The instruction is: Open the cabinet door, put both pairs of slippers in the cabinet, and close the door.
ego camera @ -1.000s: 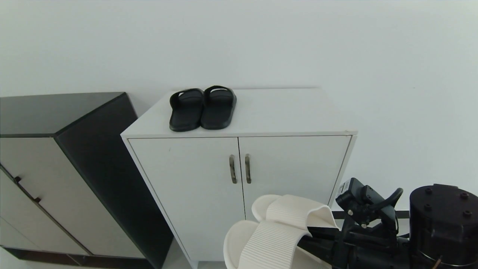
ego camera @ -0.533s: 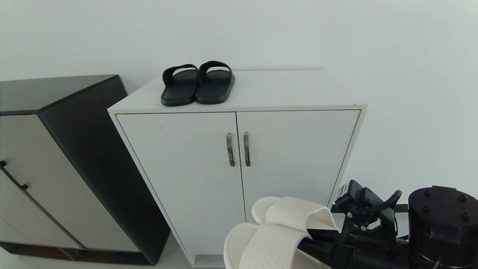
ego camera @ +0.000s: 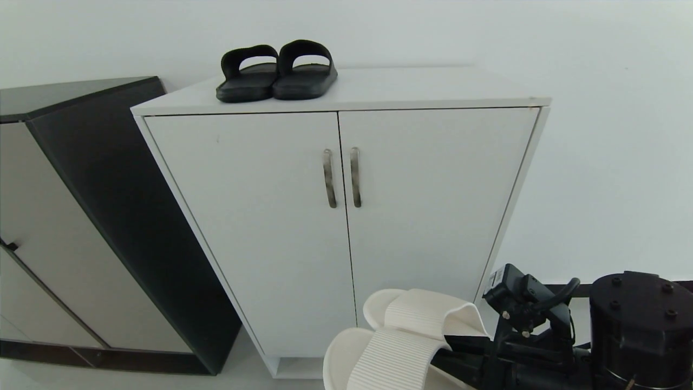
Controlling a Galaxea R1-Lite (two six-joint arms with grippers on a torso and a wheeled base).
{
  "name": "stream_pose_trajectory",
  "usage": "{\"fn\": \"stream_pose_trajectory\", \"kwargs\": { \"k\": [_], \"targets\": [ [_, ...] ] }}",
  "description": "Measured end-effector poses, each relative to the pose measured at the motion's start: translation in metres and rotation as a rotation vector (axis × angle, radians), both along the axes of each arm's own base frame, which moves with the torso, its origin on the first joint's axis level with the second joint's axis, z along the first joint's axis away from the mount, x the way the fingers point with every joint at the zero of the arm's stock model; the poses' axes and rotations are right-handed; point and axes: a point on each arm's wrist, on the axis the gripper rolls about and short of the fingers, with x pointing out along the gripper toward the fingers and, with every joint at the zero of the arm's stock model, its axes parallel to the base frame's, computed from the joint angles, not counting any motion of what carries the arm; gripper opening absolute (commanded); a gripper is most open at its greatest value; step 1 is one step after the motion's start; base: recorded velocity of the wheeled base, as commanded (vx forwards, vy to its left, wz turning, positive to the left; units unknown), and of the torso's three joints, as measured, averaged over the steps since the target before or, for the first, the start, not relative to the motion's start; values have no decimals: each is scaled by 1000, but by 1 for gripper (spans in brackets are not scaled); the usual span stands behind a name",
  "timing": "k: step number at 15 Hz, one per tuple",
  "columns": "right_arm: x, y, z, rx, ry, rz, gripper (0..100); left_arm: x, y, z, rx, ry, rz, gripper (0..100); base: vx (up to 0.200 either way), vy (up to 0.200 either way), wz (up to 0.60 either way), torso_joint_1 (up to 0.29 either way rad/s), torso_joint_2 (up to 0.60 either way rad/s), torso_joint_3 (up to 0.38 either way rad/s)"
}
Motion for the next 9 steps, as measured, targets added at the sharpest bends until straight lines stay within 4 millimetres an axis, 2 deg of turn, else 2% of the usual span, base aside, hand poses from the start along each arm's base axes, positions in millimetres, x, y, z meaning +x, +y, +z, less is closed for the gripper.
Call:
{"fn": "stream_pose_trajectory", "kwargs": {
  "k": [2,4,9],
  "targets": [
    [0,0,0,-1,1,1,0,0,0,0,0,0,0,0,0,0,0,-44,422,368],
    [0,0,-1,-3,3,1,0,0,0,0,-1,0,0,0,0,0,0,-17,190,173],
    [-1,-1,-2,-6,5,2,0,0,0,0,-3,0,0,0,0,0,0,0,17,13]
  ]
}}
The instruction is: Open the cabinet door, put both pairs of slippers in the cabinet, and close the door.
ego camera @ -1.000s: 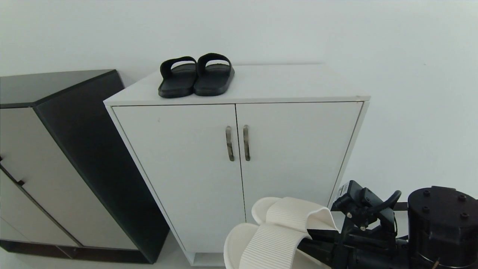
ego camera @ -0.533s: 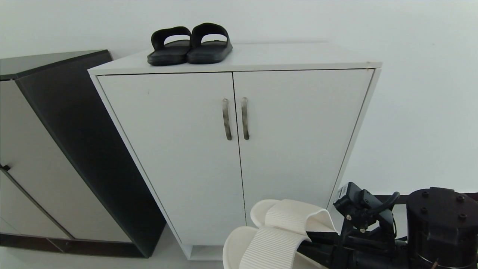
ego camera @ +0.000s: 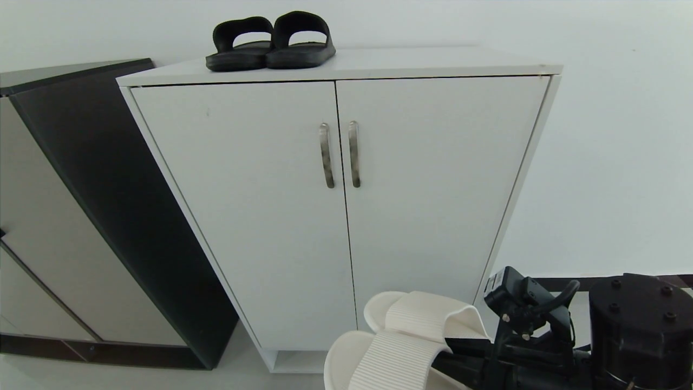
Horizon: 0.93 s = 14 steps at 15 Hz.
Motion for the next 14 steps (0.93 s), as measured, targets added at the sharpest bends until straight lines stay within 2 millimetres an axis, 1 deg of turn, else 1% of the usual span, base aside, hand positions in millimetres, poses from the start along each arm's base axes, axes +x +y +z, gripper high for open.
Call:
{"fn": "stream_pose_trajectory", "kwargs": {
  "k": [11,14],
  "targets": [
    [-2,-2,-4,-9,16,25,0,0,0,0,-1,0,0,0,0,0,0,0,0,0],
    [-3,-2,-5,-12,18,26,0,0,0,0,-2,0,0,0,0,200,0,-6,4,4]
  ]
}}
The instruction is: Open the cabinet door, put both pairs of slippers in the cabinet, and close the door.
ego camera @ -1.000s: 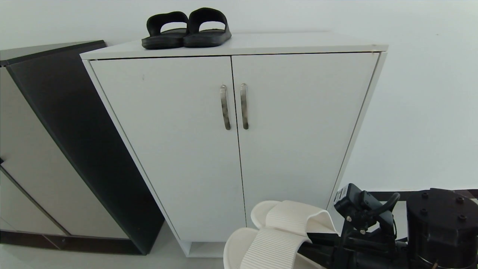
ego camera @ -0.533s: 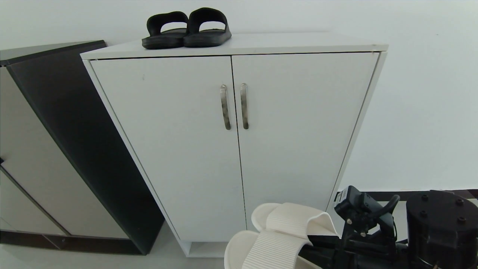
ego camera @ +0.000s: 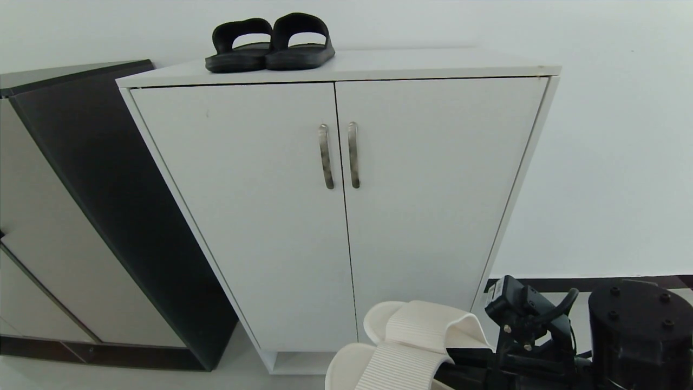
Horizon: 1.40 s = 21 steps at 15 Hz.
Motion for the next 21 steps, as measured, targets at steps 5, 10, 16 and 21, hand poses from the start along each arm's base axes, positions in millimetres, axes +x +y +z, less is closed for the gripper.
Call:
{"fn": "stream_pose_trajectory", "kwargs": {
  "k": [5,10,16,21],
  "targets": [
    [0,-1,-1,-2,1,-3,0,0,0,0,10,-1,1,0,0,0,0,0,0,0],
    [0,-1,-1,-3,1,-6,0,0,0,0,50,1,-13,100,0,0,0,0,0,0],
    [2,1,3,-3,-48,2,0,2,-1,37,39,-24,-88,100,0,0,0,0,0,0],
    [9,-1,9,21,-76,-26,0,38,-8,114,-3,-15,-388,100,0,0,0,0,0,0]
  ]
}}
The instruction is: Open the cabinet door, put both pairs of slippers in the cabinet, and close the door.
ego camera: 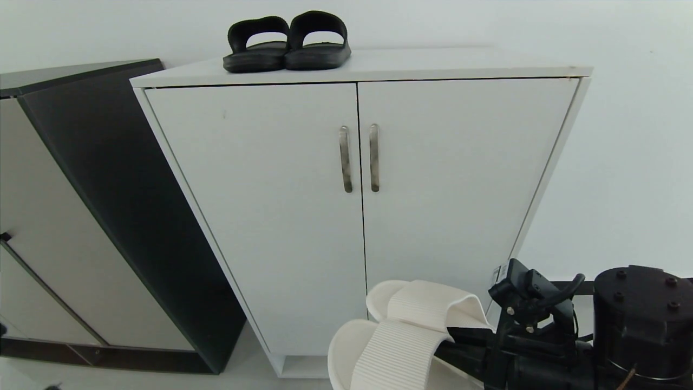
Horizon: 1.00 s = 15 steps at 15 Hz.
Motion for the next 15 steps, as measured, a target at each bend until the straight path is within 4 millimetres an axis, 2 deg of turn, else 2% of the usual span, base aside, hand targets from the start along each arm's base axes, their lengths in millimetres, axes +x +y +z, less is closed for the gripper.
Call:
{"fn": "stream_pose_trajectory", "kwargs": {
  "k": [3,6,11,15],
  "targets": [
    [1,-1,5,16,-17,-5,0,43,-8,34,4,-23,-86,100,0,0,0,0,0,0],
    [1,-1,6,21,-22,-8,0,81,-26,57,-5,-51,-64,100,0,0,0,0,0,0],
    [1,-2,5,18,-19,-11,0,115,-71,55,85,-6,-161,100,0,0,0,0,0,0],
    [1,-2,5,16,-17,-11,0,133,-109,54,96,-15,-249,100,0,0,0,0,0,0]
  ]
}}
